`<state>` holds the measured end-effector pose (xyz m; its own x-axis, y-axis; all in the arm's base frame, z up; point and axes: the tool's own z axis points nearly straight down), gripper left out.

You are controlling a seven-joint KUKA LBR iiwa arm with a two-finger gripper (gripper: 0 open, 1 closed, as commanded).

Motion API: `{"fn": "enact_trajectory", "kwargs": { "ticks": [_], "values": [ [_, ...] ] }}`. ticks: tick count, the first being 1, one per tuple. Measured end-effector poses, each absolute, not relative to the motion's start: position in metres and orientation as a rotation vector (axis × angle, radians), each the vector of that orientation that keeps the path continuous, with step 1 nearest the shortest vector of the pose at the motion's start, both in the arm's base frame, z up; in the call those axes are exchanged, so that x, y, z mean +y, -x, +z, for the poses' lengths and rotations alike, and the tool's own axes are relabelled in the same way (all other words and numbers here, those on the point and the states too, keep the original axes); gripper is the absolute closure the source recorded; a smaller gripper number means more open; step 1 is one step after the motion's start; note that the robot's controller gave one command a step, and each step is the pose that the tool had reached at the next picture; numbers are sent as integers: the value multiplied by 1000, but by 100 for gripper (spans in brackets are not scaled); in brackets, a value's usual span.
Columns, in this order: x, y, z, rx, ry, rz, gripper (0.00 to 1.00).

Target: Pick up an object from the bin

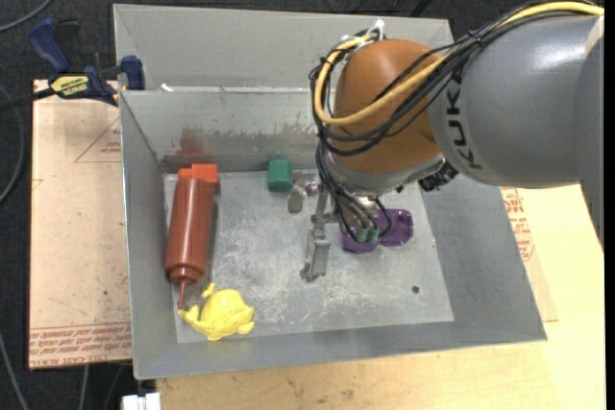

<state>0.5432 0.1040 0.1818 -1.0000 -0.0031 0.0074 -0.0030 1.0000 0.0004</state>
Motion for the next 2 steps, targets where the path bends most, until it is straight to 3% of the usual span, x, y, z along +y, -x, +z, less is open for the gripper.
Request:
{"fn": "enact_trajectory", "kwargs": {
  "ticks": [1, 2],
  "values": [
    [104, -545, 186, -3142, -1, -2, 0],
    [84, -593, 154, -3147, 86, -6, 0]
  ]
}}
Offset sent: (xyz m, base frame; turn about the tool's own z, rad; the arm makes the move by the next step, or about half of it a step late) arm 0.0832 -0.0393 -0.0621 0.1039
